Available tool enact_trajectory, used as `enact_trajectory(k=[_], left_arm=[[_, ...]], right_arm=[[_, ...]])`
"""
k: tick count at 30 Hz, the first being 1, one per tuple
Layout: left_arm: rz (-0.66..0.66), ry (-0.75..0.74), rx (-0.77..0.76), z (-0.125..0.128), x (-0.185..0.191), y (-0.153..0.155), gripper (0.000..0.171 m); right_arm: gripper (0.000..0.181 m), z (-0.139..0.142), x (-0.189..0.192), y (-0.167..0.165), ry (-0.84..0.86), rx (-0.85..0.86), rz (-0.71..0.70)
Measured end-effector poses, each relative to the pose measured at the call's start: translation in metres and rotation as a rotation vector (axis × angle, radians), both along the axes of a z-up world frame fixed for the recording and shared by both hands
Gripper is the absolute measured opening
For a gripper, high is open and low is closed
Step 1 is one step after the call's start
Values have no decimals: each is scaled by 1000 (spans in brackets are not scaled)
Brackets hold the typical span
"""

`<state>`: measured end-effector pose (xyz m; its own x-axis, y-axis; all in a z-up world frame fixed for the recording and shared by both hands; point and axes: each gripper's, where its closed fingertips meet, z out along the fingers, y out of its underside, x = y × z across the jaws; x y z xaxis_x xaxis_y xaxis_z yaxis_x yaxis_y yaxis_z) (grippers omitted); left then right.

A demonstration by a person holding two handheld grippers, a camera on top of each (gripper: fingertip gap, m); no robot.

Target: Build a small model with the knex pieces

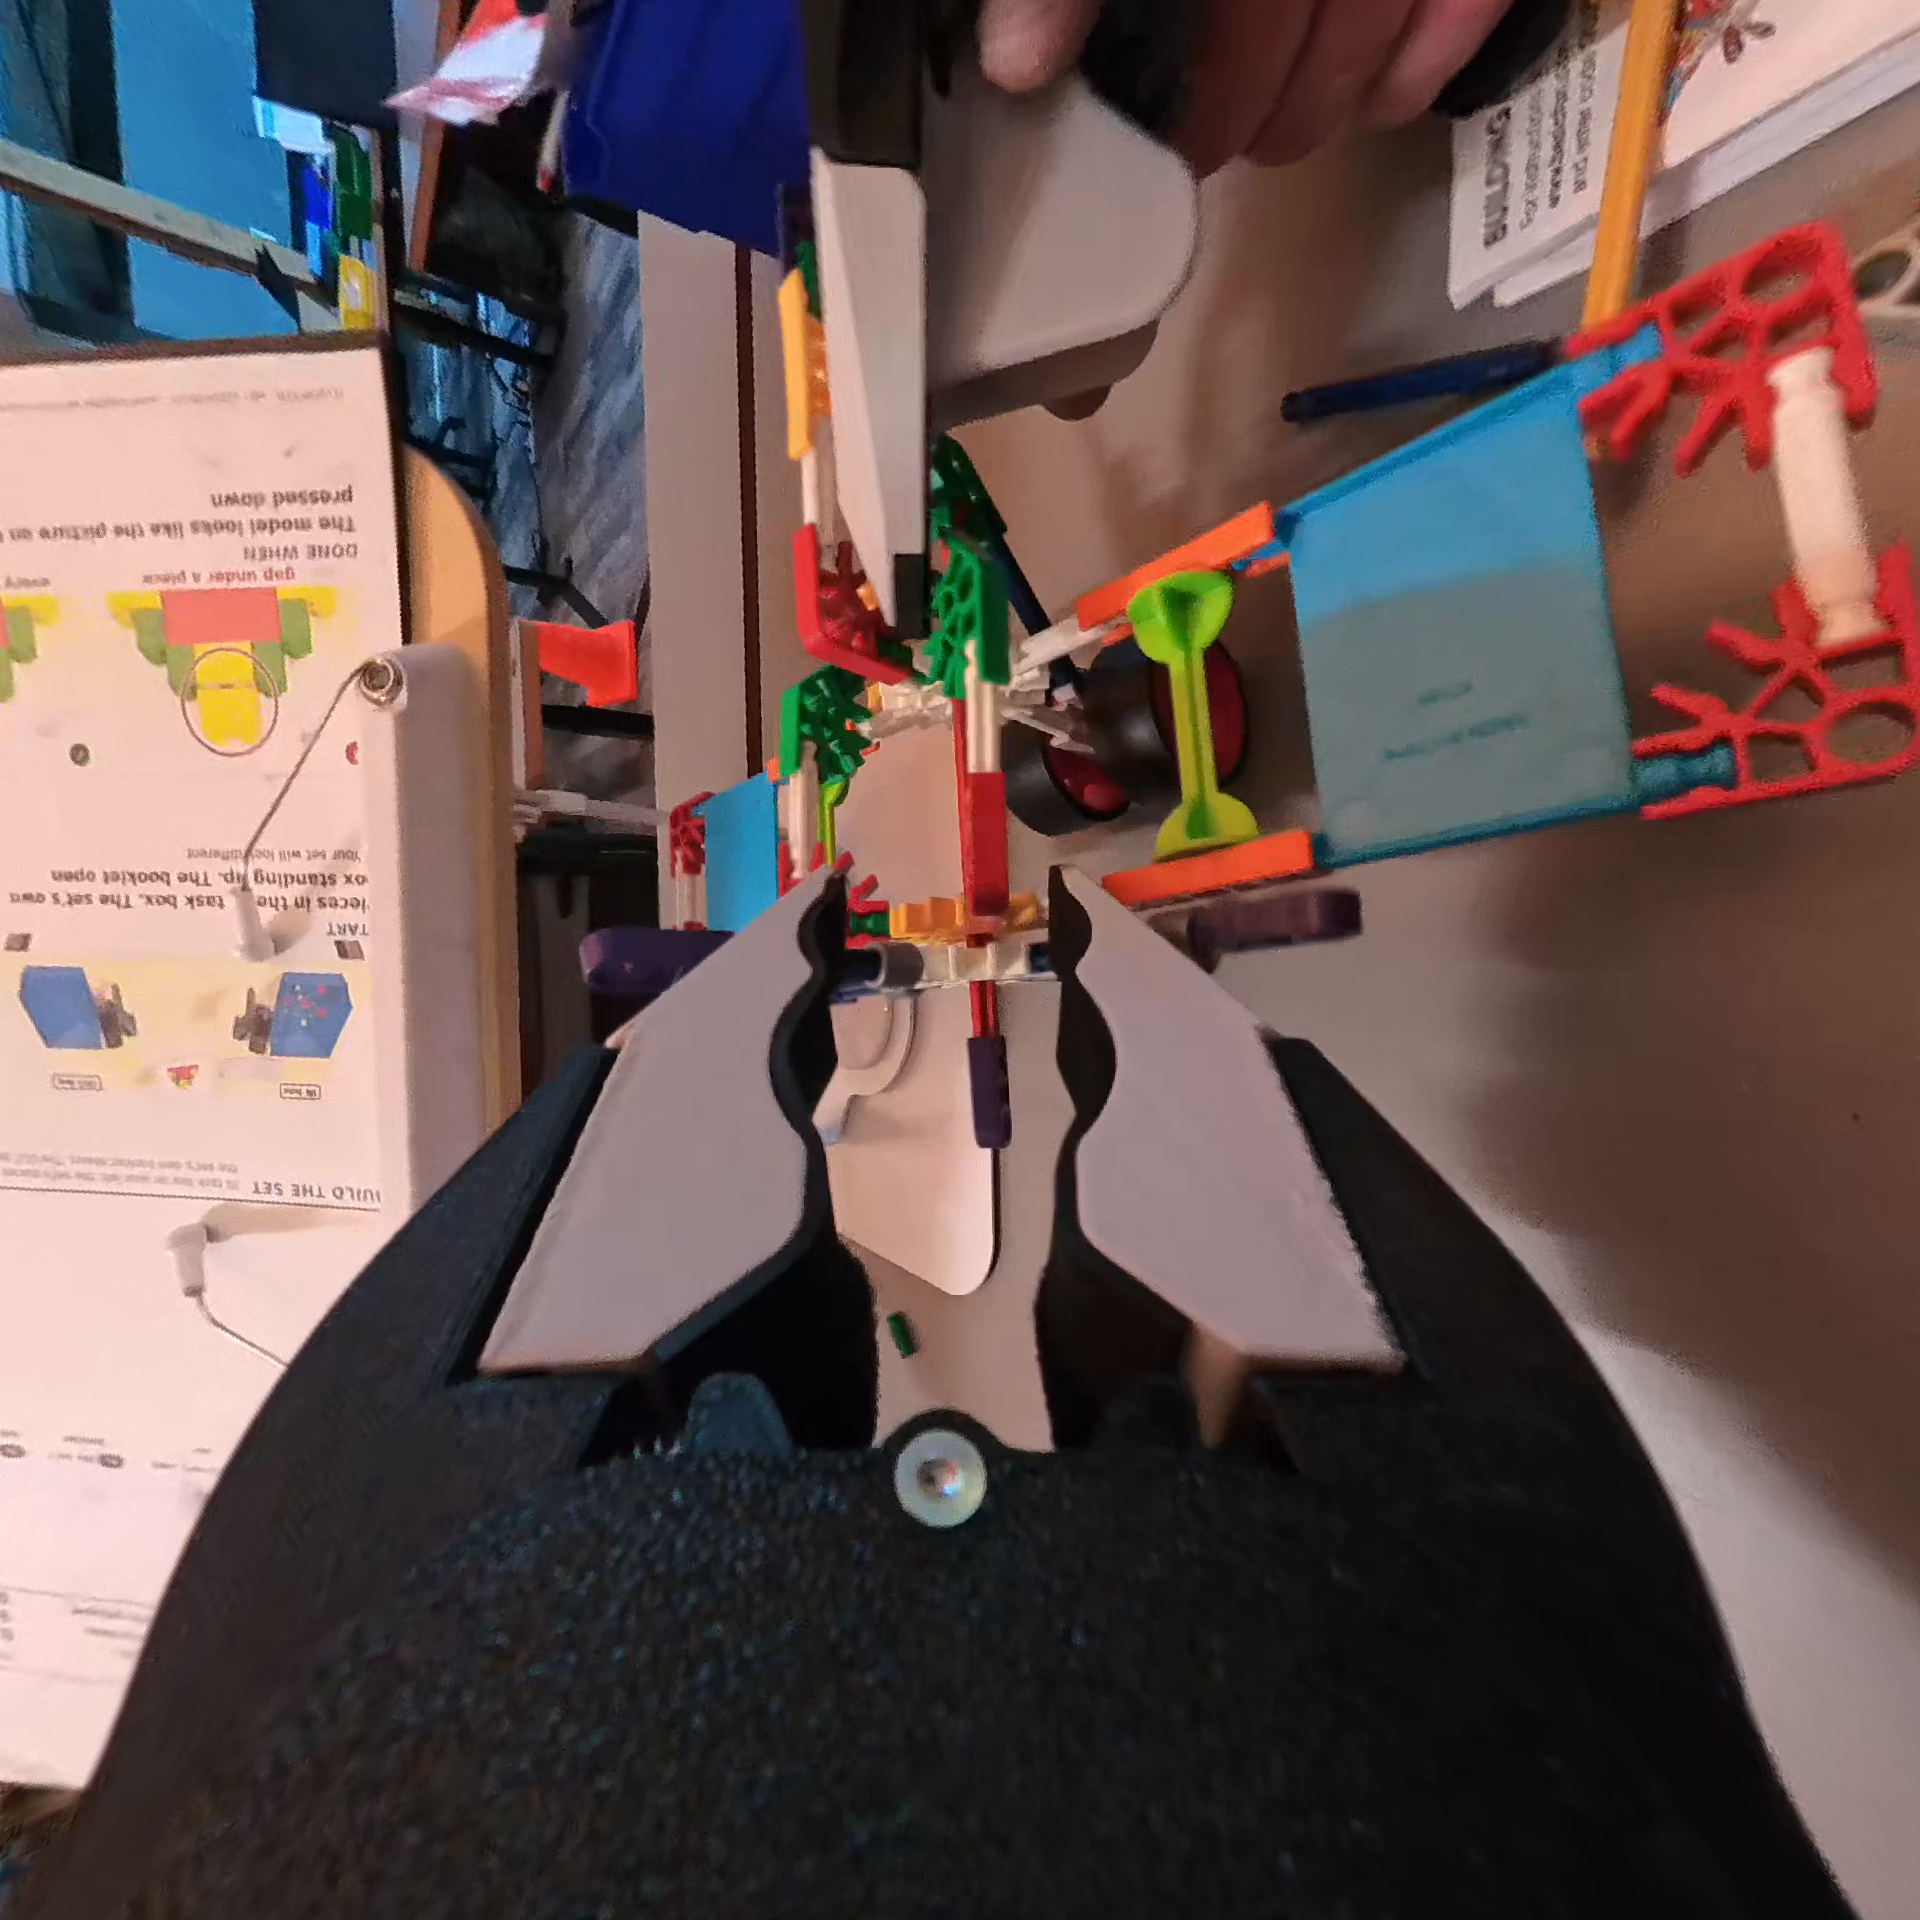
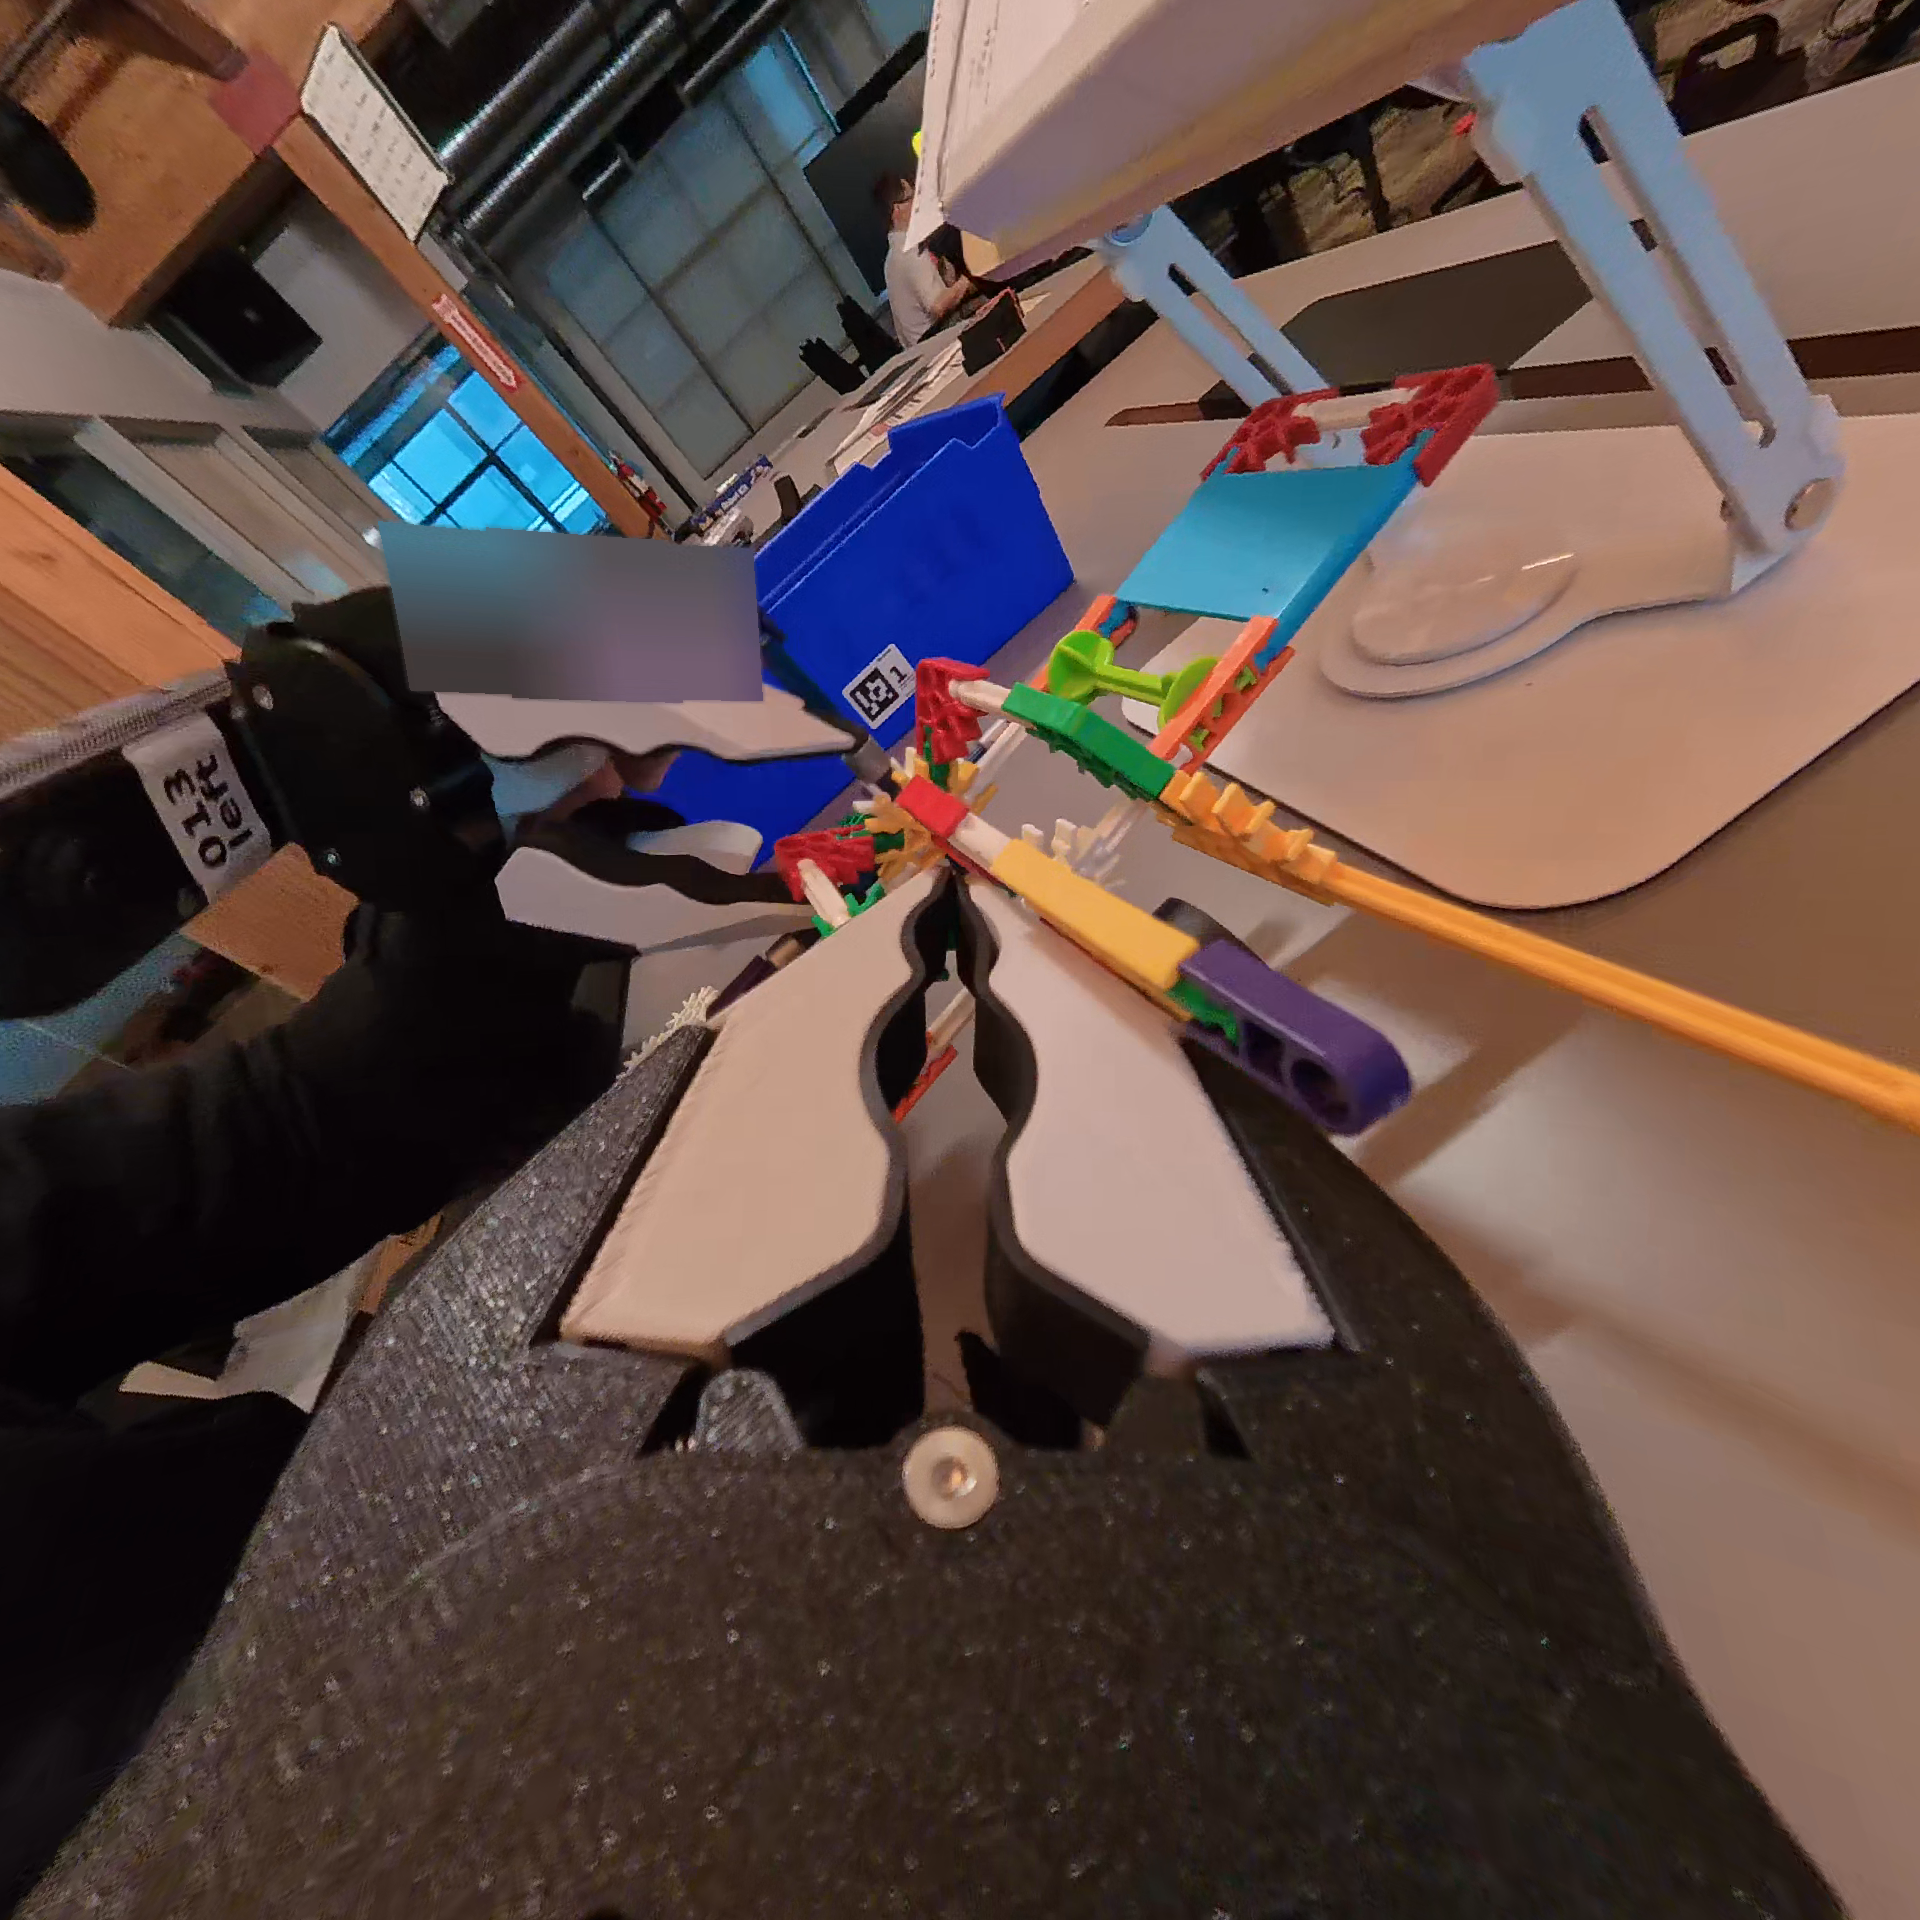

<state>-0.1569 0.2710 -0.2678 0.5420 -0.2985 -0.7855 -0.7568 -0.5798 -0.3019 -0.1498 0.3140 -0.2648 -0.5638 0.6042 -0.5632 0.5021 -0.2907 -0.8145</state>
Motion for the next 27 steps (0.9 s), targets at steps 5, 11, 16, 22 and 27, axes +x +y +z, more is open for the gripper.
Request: enact_trajectory(k=[5, 11, 16, 22, 27], left_arm=[[-30, -12, -41, -8, 4, -3, 8], [-31, 122, -29, -9, 0, 2, 6], [-41, 152, 16, -6, 0, 7, 5], [-28, 180, 51, -2, -3, 9, 5], [-24, 200, 46, -4, -4, 10, 5]], right_arm=[[0, -1, 5, -6, 10, 37, 29], [19, 1, 10, -6, -58, -76, 75], [18, -3, 9, 3, -83, -46, 48], [17, 0, 11, -1, -80, -89, 72], [14, 3, 11, -1, -37, -77, 65]])
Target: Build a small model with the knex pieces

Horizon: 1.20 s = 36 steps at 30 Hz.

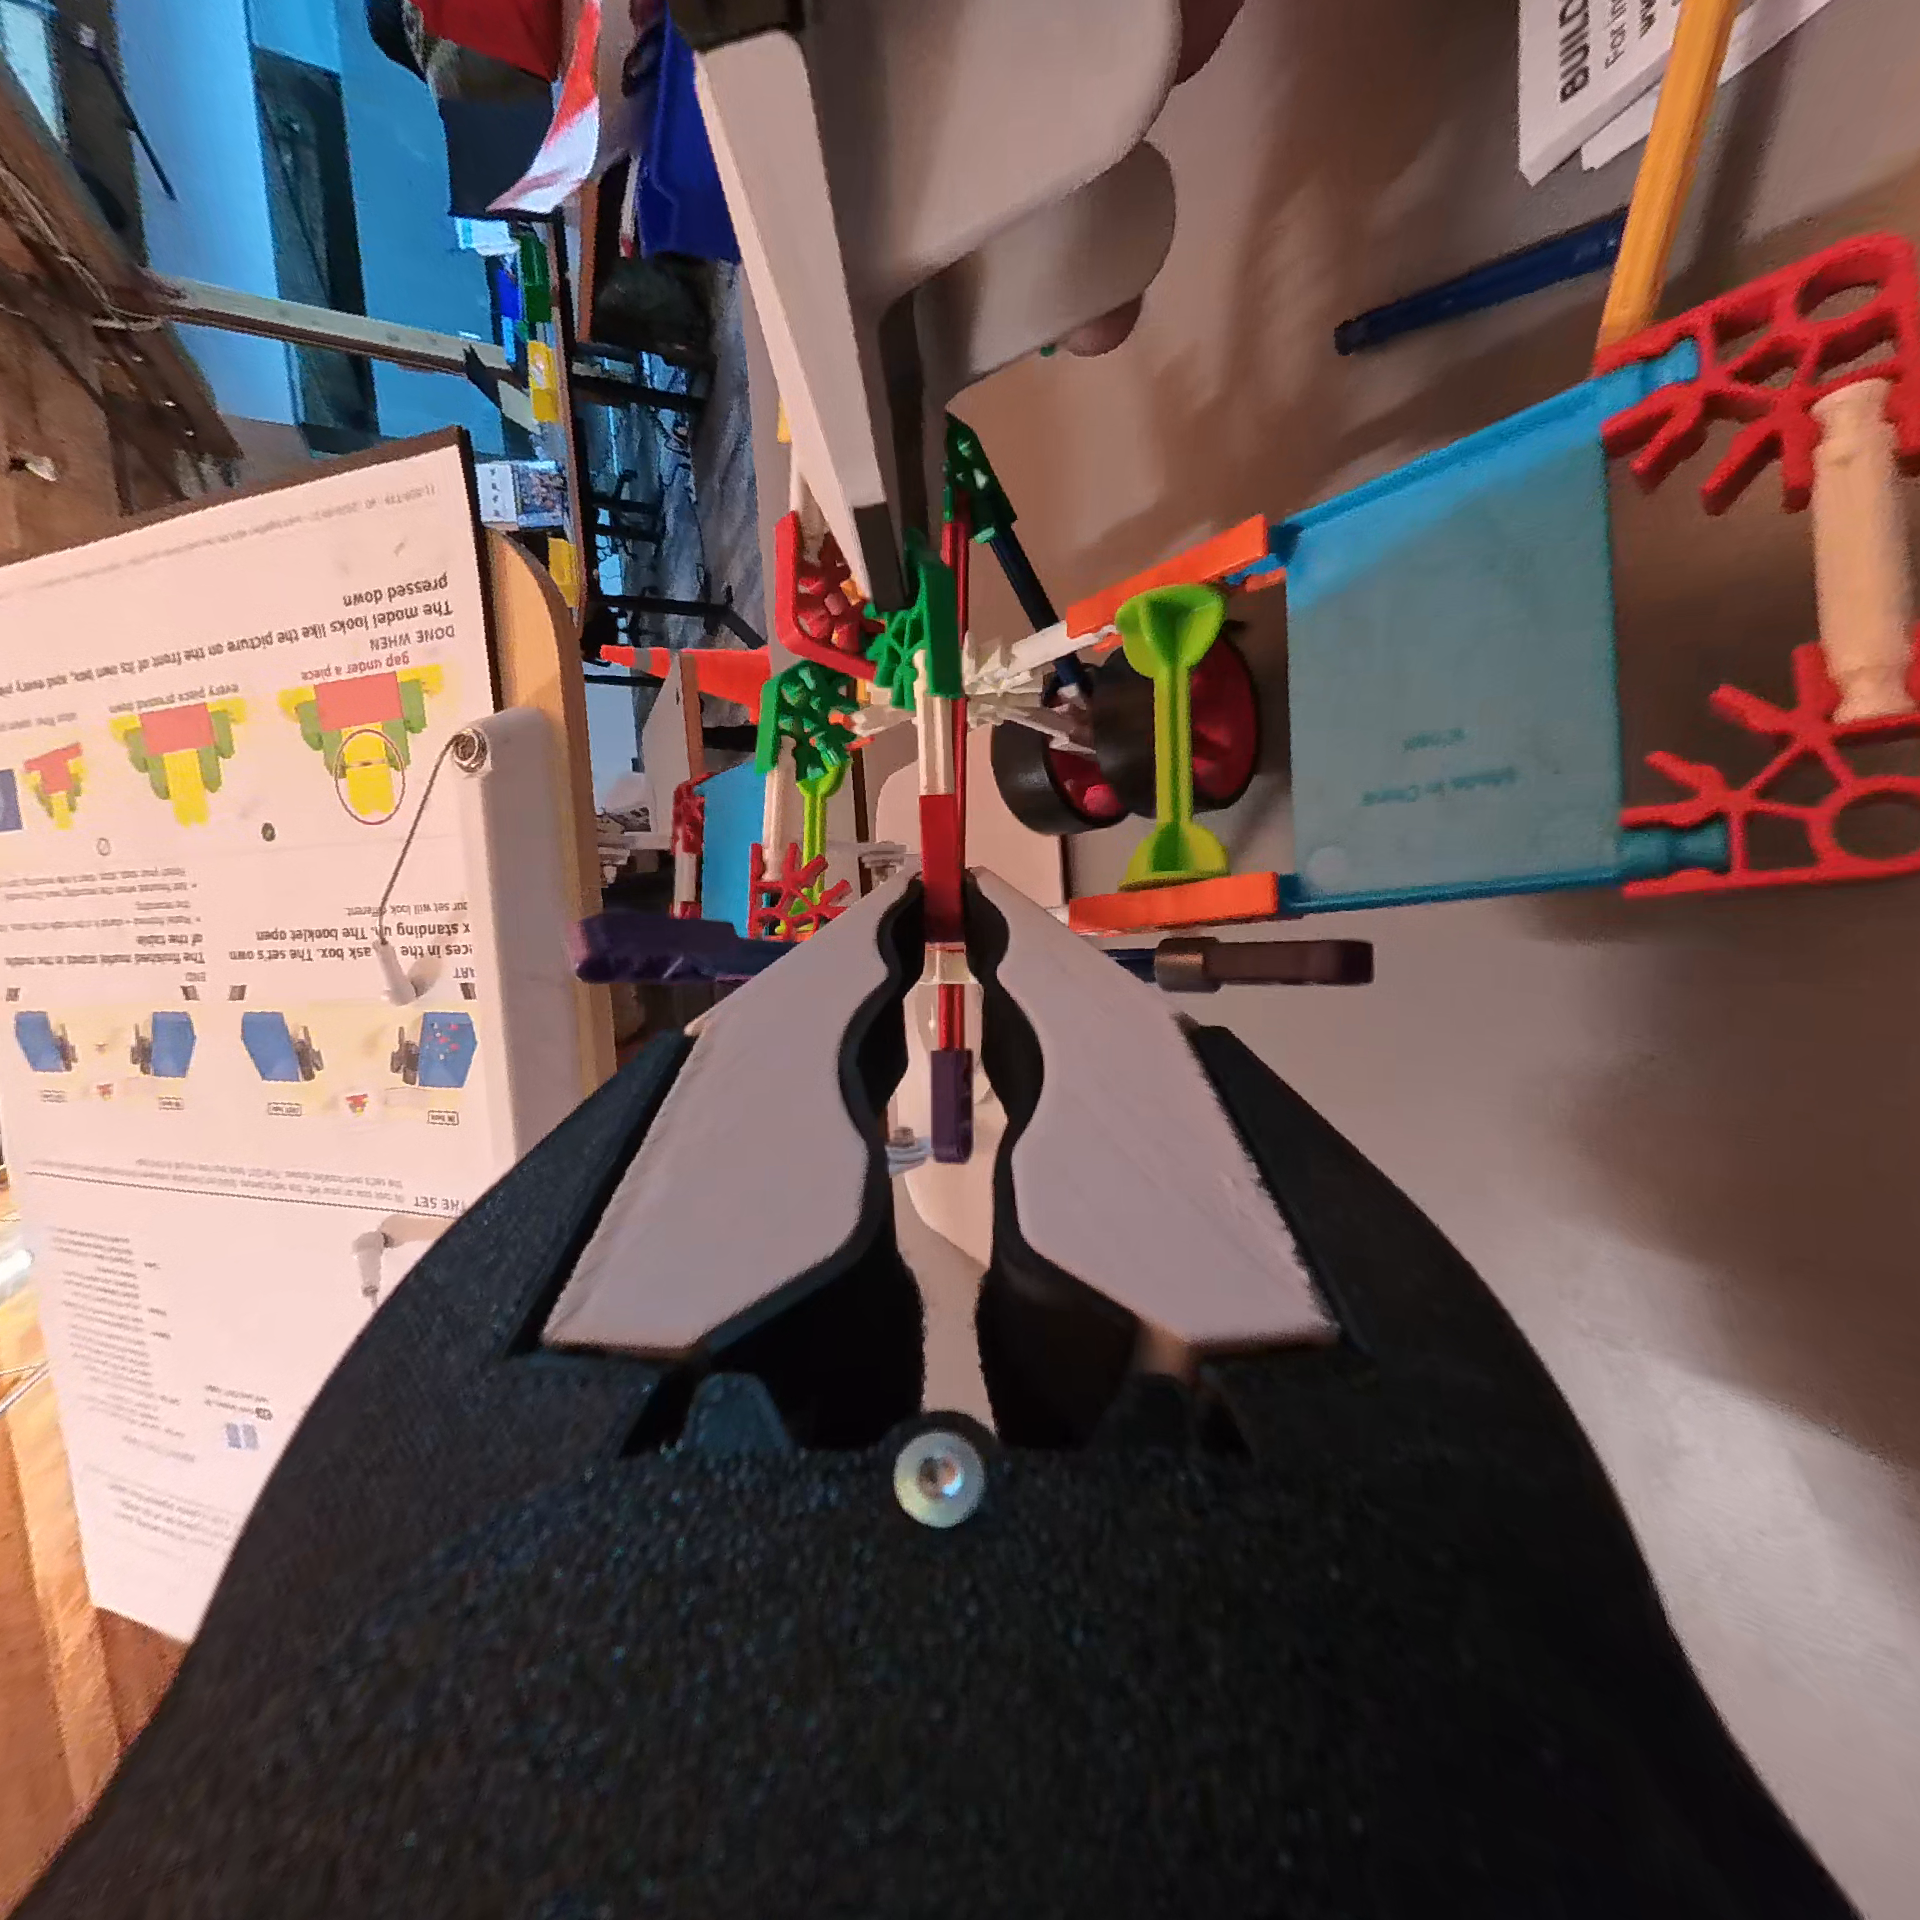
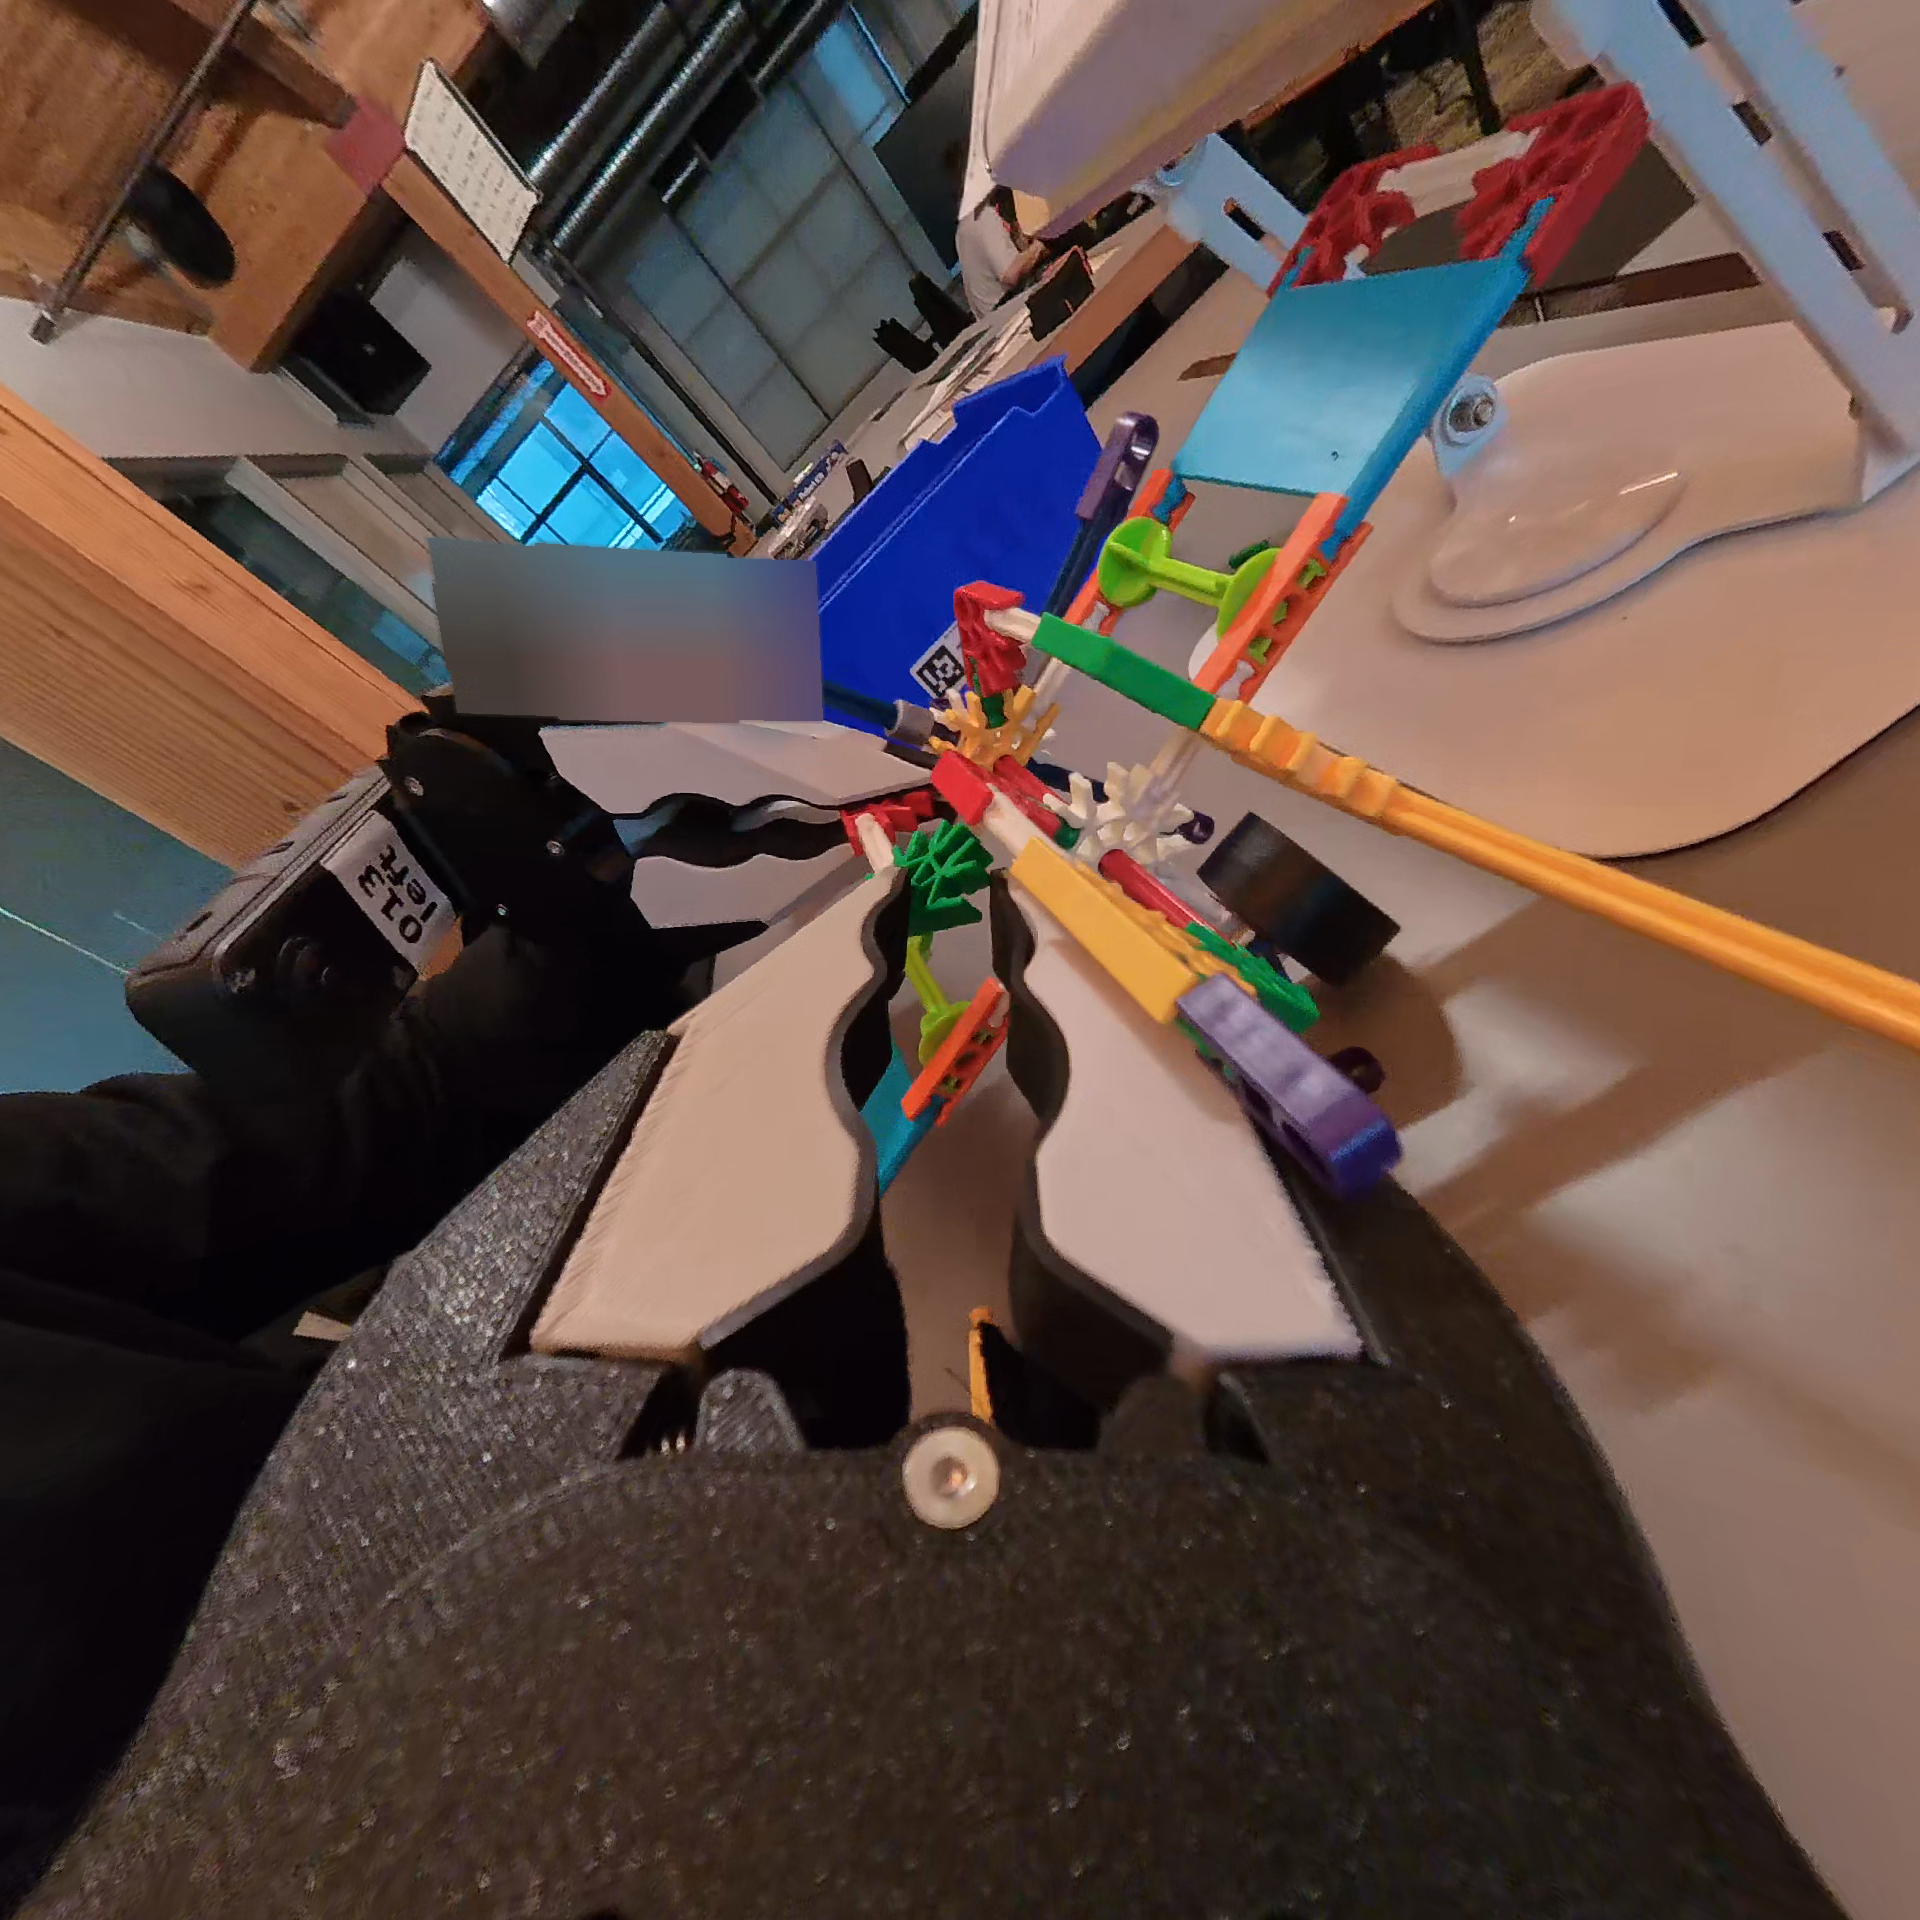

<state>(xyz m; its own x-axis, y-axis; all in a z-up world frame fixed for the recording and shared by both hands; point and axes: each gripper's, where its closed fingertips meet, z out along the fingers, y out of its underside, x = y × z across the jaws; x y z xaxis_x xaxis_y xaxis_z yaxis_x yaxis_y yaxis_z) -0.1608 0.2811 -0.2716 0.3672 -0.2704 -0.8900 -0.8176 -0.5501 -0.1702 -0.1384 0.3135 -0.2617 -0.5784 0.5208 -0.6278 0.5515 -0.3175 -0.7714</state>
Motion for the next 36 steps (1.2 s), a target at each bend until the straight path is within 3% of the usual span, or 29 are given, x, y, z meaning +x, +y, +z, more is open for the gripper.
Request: enact_trajectory(k=[11, 19, 31, 36], left_arm=[[6, -228, 0, -7, 0, 1, 5], [5, -354, 27, -2, 4, 6, 7], [8, -408, 39, -2, 5, 7, 7], [23, -419, 44, -2, 2, 7, 8]], right_arm=[[6, 11, 9, -7, 244, 214, 2], [9, 9, 5, 5, 204, 188, -18], [11, 5, 6, 10, 227, 295, -43], [10, -1, 6, 9, 122, 225, -21]])
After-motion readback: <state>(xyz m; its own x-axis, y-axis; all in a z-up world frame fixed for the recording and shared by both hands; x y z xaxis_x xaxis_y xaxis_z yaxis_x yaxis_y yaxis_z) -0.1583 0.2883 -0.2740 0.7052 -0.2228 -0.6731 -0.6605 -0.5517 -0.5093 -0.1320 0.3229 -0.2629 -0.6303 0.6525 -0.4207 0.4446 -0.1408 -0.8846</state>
